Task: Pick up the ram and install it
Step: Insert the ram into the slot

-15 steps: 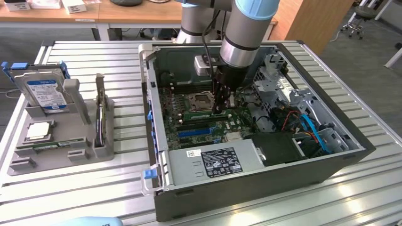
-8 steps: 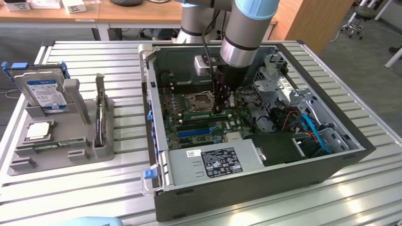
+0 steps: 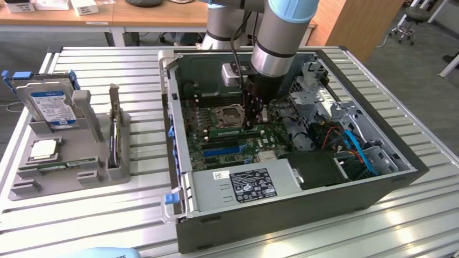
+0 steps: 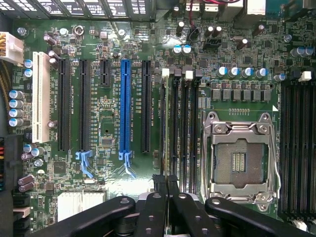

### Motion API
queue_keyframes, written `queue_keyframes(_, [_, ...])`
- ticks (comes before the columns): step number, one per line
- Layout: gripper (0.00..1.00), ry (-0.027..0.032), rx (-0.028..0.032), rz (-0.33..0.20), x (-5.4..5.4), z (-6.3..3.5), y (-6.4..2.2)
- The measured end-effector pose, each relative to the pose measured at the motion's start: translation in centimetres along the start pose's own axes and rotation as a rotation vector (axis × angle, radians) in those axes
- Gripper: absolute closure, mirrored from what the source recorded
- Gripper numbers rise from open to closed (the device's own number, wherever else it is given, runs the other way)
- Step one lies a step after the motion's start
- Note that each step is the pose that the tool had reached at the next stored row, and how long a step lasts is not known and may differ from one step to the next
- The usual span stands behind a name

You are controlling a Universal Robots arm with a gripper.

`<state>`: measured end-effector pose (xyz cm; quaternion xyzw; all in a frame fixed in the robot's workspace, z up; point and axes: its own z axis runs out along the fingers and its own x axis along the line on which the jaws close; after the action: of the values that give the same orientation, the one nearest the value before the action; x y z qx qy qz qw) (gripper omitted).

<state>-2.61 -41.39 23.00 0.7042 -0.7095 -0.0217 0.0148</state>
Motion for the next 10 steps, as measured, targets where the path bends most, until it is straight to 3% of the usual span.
queue_keyframes(10, [0.88, 0.0002, 0.0, 0.0, -0.04, 0.02, 0.0])
